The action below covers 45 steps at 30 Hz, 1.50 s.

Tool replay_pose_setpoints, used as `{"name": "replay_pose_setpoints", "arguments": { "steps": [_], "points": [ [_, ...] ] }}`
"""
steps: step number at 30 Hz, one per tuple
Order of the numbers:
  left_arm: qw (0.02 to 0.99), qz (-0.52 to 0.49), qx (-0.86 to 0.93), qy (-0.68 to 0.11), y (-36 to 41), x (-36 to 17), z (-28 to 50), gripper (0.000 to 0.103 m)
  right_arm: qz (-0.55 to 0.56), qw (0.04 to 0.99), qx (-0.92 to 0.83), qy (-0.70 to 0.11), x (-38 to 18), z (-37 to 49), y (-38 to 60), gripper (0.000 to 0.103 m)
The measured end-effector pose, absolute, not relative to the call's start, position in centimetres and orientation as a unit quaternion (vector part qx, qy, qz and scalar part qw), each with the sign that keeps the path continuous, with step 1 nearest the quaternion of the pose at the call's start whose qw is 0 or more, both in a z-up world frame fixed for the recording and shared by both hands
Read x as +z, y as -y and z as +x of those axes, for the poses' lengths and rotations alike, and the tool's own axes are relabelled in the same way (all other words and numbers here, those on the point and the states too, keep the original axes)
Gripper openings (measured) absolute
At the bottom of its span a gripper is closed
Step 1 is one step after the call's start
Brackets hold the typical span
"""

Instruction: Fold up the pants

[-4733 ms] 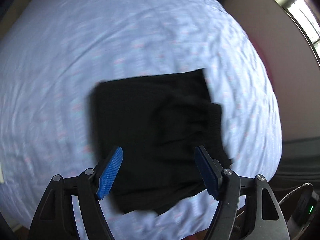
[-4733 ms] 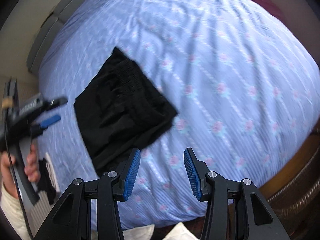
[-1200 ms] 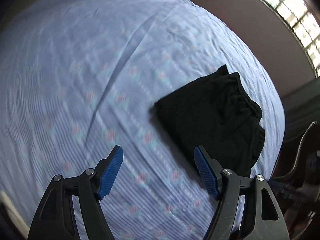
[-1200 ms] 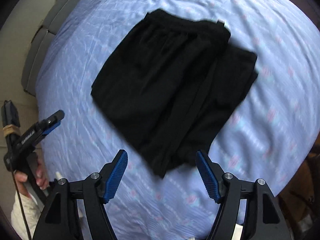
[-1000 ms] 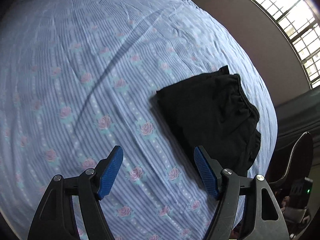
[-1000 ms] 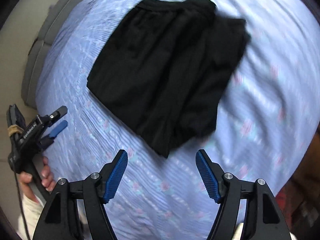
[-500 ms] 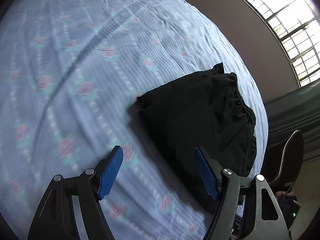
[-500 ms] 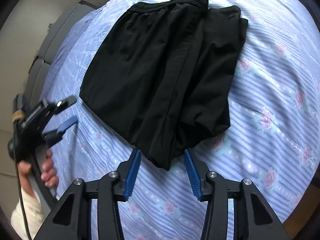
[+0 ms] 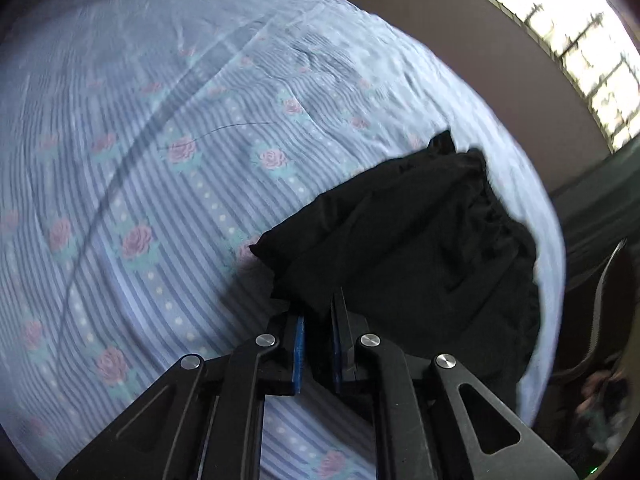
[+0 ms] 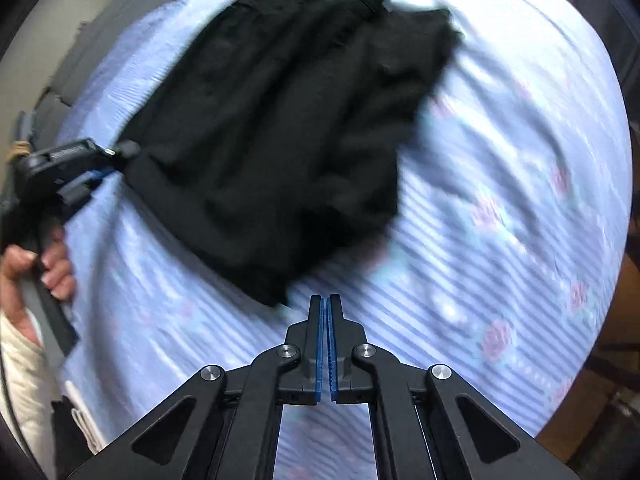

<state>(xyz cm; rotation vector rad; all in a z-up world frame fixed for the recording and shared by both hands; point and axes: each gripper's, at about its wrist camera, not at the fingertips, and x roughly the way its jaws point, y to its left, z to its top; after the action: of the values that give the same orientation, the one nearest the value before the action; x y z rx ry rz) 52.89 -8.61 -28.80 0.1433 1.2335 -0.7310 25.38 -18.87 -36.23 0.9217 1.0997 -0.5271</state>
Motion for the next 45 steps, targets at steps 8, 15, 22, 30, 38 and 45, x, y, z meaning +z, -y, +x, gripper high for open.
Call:
{"name": "replay_pose_setpoints", "arguments": {
  "steps": [8, 15, 22, 30, 38, 45],
  "points": [
    [0.766, 0.080, -0.340, -0.539, 7.1, -26.8, 52.1, 0.063, 0.520, 0.727, -0.197, -0.402, -35.7, 23.5, 19.3, 0.074],
    [0.724, -0.001, -0.357, -0.590, 6.3, -30.0, 53.5, 0.062, 0.561, 0.712, -0.209, -0.366, -37.8, 25.1, 20.6, 0.076],
    [0.699, -0.072, -0.384, -0.599, 7.9, -31.6, 55.9, 0.053, 0.547, 0.718, -0.243, -0.355, -37.7, 27.7, 22.5, 0.076],
    [0.694, -0.103, -0.376, -0.605, 8.0, -31.7, 56.1, 0.019, 0.510, 0.731, -0.232, -0.389, -36.6, 28.7, 22.9, 0.030],
    [0.744, -0.075, -0.372, -0.550, 8.6, -24.4, 53.1, 0.014, 0.487, 0.770, -0.181, -0.372, -29.4, 27.0, 24.6, 0.016],
    [0.767, -0.078, -0.373, -0.516, 7.1, -17.5, 50.4, 0.012, 0.431, 0.815, -0.146, -0.360, -21.4, 24.8, 25.9, 0.015]
  ]
}}
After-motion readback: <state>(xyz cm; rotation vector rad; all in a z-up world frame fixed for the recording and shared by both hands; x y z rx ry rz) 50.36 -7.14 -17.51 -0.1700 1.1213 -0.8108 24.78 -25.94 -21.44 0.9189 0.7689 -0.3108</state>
